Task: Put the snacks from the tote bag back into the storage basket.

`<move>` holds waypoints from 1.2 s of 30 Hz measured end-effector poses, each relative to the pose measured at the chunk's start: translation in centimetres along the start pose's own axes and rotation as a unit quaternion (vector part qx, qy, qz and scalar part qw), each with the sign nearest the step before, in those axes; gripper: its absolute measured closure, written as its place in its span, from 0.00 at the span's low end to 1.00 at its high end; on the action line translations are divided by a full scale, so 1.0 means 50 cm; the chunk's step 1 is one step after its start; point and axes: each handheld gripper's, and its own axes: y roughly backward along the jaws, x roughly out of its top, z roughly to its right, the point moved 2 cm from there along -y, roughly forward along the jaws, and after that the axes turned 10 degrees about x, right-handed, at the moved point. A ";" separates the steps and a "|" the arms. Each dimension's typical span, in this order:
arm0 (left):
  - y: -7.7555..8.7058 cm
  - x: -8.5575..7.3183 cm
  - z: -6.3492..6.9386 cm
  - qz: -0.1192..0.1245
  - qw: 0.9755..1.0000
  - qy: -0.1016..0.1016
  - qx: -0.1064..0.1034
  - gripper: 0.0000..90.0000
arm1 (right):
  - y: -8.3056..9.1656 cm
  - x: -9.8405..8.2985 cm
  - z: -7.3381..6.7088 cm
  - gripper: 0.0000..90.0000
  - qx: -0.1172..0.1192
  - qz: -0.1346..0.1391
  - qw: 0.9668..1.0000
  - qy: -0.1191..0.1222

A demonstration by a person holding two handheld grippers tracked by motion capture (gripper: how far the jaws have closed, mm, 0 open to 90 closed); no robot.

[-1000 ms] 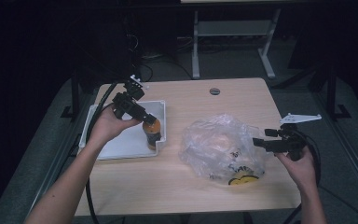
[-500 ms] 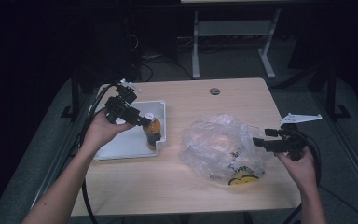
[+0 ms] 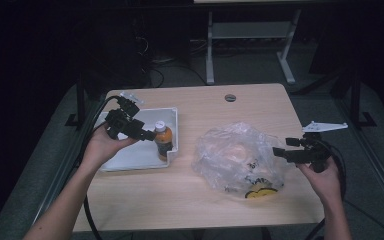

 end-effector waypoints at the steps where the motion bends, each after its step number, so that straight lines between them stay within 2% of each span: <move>1: 0.001 -0.003 -0.001 0.002 1.000 0.000 0.001 0.35 | 0.000 0.000 0.000 0.30 0.000 0.000 1.000 -0.001; 11: 0.005 -0.036 -0.008 0.014 1.000 0.006 0.001 0.34 | 0.002 0.000 0.000 0.30 -0.002 0.000 1.000 0.002; 20: -0.009 -0.077 -0.012 0.017 1.000 0.015 0.000 0.34 | 0.003 -0.001 -0.003 0.29 -0.004 -0.001 1.000 -0.002; 29: -0.015 -0.102 -0.015 0.024 0.999 0.025 0.000 0.32 | 0.005 -0.003 -0.002 0.29 -0.006 0.000 1.000 -0.003; 31: -0.016 -0.110 -0.018 0.021 1.000 0.021 0.005 0.32 | 0.004 -0.004 -0.002 0.29 -0.005 -0.001 1.000 -0.004; 33: -0.022 -0.123 -0.023 0.017 0.999 0.030 0.004 0.33 | 0.004 -0.005 -0.001 0.29 -0.004 -0.001 1.000 -0.004; 36: -0.025 -0.130 -0.025 0.014 0.999 0.031 0.006 0.33 | 0.003 -0.006 -0.001 0.29 -0.004 -0.001 1.000 -0.005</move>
